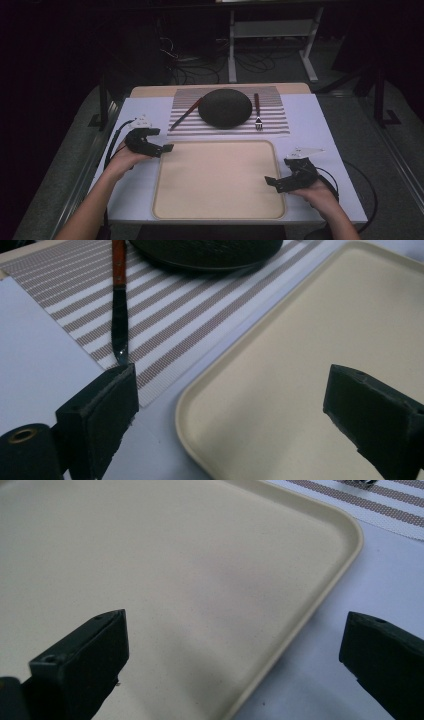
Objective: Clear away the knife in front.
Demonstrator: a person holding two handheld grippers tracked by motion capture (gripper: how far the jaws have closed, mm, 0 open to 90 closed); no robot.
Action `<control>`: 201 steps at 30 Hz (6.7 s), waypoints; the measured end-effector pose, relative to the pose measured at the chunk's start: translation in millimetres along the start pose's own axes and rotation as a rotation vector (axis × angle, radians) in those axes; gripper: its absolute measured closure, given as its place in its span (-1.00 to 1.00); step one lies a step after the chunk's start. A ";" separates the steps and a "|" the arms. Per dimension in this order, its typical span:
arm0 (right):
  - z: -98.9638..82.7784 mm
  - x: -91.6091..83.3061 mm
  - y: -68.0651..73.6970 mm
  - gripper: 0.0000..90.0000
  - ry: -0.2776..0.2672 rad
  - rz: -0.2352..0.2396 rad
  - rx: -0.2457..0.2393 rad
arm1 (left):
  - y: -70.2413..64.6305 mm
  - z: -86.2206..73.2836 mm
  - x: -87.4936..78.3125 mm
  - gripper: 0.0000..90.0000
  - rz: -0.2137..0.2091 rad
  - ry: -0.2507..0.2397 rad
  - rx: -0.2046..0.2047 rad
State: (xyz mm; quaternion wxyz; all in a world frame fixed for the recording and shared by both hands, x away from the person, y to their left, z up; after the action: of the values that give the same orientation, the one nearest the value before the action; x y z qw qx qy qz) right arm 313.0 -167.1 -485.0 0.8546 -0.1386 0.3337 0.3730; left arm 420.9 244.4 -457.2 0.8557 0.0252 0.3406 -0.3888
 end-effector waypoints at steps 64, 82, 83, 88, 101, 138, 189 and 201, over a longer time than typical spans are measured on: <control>0.8 -1.5 0.4 -1.00 -0.015 0.025 0.023 | 73.5 93.6 109.9 0.45 0.125 0.112 -0.094; -0.4 -0.8 -0.5 -1.00 -0.013 0.033 0.027 | 83.6 88.4 148.2 0.53 0.171 0.179 -0.097; -0.5 -0.8 -0.5 -1.00 -0.012 0.032 0.027 | 83.6 88.4 148.2 0.54 0.171 0.179 -0.097; -0.7 -0.9 -1.0 -1.00 -0.013 0.033 0.028 | 84.3 85.8 152.2 0.57 0.184 0.187 -0.092; -1.6 -1.7 -2.4 -1.00 -0.015 0.030 0.032 | 83.1 85.5 152.5 0.65 0.205 0.194 -0.081; -0.6 -4.4 -3.2 -1.00 -0.034 0.030 0.050 | 79.3 88.9 148.9 0.74 0.250 0.204 -0.125; 4.6 -6.9 3.9 -1.00 -0.046 0.036 0.031 | -48.0 41.7 32.5 0.74 0.108 0.150 -0.095; 5.2 -6.6 6.0 -1.00 -0.044 0.040 0.026 | -76.2 -0.7 26.6 0.74 0.095 0.167 -0.101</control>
State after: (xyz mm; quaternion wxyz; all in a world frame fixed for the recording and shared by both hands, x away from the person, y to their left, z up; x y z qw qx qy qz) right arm 307.7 -164.1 -476.6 0.8559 -0.1124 0.3223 0.3884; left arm 380.8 174.3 -456.9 0.8420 0.0303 0.4283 -0.3266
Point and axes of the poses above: each handheld gripper's, and its own axes: x roughly forward along the jaws, z roughly out of its top, y roughly to its left, the point moved 6 cm from there along x, roughly forward along the jaws, and after that the axes turned 10 degrees about -x, right-handed, at the moved point
